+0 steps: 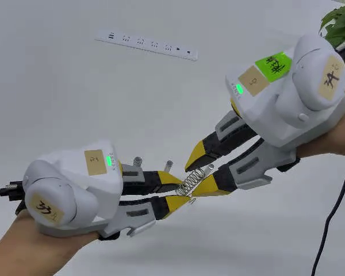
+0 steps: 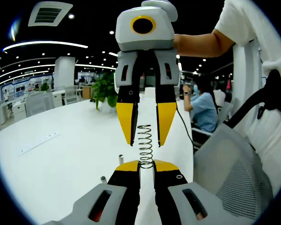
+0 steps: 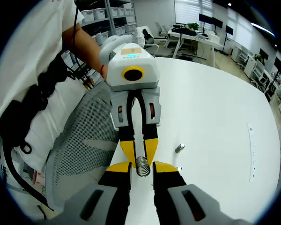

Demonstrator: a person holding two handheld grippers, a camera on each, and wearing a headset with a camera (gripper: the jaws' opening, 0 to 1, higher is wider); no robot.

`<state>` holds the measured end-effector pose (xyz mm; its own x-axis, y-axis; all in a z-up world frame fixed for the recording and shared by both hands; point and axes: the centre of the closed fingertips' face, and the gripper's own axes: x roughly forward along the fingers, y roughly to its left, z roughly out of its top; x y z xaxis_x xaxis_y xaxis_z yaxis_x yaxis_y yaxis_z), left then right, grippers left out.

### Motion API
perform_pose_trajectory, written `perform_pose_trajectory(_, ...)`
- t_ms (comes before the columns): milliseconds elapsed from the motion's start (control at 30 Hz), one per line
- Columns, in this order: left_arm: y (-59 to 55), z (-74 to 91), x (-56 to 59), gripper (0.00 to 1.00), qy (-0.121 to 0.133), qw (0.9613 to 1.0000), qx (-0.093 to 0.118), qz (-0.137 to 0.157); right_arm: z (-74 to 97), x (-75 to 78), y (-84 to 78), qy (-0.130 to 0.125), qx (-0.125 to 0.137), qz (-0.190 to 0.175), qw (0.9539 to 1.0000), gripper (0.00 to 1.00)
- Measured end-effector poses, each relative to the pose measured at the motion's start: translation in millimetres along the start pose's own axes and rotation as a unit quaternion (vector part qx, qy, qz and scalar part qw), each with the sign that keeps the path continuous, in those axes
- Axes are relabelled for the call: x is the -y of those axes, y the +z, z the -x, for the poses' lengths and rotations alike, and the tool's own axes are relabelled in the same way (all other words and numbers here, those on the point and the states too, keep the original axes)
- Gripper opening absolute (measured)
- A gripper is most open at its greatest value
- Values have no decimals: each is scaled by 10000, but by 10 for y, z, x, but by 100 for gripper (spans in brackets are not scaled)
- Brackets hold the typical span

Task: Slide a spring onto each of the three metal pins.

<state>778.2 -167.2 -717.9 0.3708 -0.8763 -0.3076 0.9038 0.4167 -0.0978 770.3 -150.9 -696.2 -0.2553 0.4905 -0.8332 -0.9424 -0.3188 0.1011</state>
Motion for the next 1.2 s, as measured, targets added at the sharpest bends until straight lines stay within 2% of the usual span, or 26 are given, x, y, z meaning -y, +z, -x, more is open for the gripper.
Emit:
perform_pose_trajectory(300,6,21,-23,9,19,10000,57,6,-33,9,-18,103,-200,180,9996,14)
perform_pose_trajectory(1200,-70,62,-40,13,79,10000,-24,-53,-100,13,29,130,-198,90,9997,12)
